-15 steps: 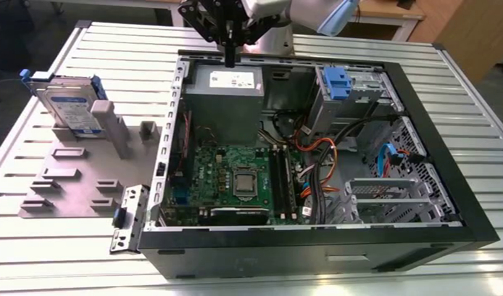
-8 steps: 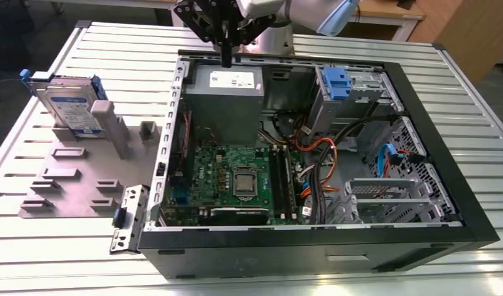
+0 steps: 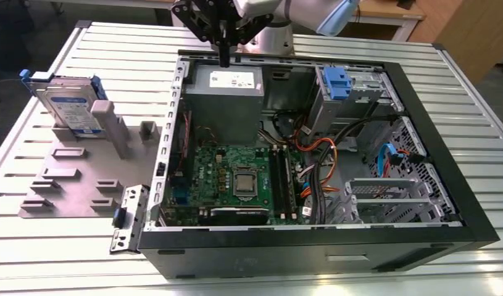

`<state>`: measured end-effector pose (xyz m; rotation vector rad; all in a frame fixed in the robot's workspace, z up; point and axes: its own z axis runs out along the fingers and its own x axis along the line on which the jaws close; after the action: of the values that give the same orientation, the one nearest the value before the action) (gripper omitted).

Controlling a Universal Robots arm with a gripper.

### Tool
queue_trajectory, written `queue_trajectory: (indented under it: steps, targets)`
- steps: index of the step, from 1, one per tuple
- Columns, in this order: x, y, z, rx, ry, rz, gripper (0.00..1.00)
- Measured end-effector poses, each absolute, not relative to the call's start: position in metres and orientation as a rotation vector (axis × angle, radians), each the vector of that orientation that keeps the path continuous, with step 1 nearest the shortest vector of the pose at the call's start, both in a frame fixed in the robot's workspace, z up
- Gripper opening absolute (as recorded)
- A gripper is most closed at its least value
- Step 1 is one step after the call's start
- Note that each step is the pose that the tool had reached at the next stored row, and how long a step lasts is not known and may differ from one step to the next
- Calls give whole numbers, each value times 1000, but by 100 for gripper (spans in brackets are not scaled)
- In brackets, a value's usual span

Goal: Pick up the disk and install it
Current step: 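Reach for the disk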

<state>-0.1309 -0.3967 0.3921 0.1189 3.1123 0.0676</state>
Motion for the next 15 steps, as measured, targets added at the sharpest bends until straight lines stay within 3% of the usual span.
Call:
queue_trajectory:
  steps: [15]
  targets:
    - [-146,-391,390,124,3112,67,11]
